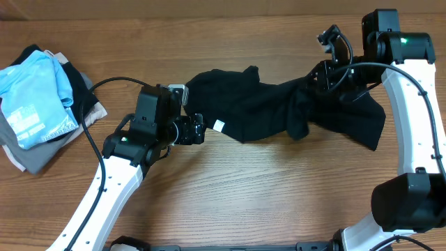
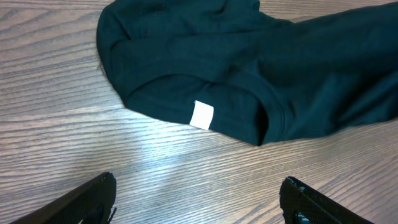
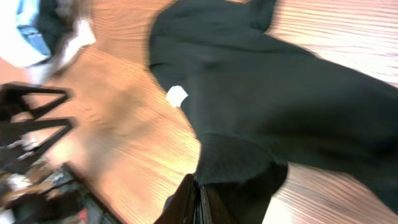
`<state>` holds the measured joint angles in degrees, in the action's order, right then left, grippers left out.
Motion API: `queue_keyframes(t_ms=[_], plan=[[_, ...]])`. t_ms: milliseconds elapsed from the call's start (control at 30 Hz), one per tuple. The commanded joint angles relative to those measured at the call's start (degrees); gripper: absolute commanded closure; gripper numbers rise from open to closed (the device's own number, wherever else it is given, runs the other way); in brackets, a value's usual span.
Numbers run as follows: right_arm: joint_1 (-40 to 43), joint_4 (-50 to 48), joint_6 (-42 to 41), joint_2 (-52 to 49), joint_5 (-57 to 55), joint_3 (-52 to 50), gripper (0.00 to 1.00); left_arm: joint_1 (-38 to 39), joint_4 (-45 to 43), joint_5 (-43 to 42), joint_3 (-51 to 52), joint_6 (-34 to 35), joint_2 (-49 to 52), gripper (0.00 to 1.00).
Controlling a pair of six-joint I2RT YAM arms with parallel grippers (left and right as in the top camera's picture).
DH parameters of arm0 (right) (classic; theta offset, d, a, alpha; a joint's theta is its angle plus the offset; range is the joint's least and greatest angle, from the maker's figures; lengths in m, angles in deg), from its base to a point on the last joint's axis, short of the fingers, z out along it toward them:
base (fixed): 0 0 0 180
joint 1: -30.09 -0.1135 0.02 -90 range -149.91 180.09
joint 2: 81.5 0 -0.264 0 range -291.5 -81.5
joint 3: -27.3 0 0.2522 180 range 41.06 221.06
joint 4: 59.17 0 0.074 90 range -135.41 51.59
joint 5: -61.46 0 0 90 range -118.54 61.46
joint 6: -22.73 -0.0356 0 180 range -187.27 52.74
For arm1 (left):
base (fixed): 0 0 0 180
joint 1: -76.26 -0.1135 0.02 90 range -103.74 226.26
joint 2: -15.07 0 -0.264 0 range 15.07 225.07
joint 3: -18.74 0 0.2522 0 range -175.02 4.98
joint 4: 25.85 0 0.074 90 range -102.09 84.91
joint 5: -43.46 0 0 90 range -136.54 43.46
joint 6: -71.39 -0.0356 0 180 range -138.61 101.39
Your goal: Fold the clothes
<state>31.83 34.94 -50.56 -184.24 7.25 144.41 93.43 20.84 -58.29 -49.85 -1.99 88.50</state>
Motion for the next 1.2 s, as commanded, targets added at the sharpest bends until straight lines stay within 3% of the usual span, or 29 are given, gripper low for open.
queue_keyframes(t_ms=[0, 100, 200, 300, 433, 533, 633, 700, 800, 900, 1033, 1167], plan=[[0.1, -3.0, -9.2, 0.0, -17.5, -1.5, 0.96, 0.2, -0.2, 0.3, -1.5, 0.6, 0.3, 0.13], [0.3, -6.5, -15.5, 0.0, -26.9, -3.6, 0.96, 0.2, -0.2, 0.3, -1.5, 0.6, 0.3, 0.13], [0.3, -7.5, -15.5, 0.0, -25.2, -4.7, 0.96, 0.2, -0.2, 0.3, -1.5, 0.6, 0.3, 0.13], [-0.8, -5.2, -14.2, 0.0, -18.0, -4.7, 0.96, 0.2, -0.2, 0.3, -1.5, 0.6, 0.3, 0.13], [-5.5, -0.7, -4.6, 0.0, 0.9, -4.7, 0.96, 0.2, -0.6, 0.6, -1.5, 0.5, 0.3, 0.12], [-10.4, -3.8, -5.0, 0.0, 4.0, -4.7, 0.96, 0.2, -0.7, 3.4, -1.5, 0.5, 0.3, 0.09], [-16.4, -12.7, -10.6, 0.0, 3.5, -4.7, 0.96, 0.2, -0.7, 4.3, -1.5, 0.5, 0.3, 0.08], [-20.9, -24.1, -19.9, 0.0, 1.1, -4.7, 0.96, 0.1, -0.6, 4.3, -1.5, 0.6, 0.3, 0.08], [-23.9, -35.6, -27.7, 0.0, -2.1, -4.7, 0.96, 0.1, -0.6, 4.3, -1.5, 0.6, 0.3, 0.08], [-24.5, -40.6, -33.0, 0.0, -8.0, -4.7, 0.96, 0.1, -0.6, 4.3, -1.5, 0.6, 0.3, 0.08], [-22.3, -32.3, -37.8, 0.0, -25.2, -4.7, 0.96, 0.1, -0.6, 4.3, -1.5, 0.6, 0.3, 0.08], [-17.4, -12.2, -37.7, 0.0, -36.5, -4.7, 0.96, 0.1, -0.7, 4.3, -1.5, 0.6, 0.3, 0.08]])
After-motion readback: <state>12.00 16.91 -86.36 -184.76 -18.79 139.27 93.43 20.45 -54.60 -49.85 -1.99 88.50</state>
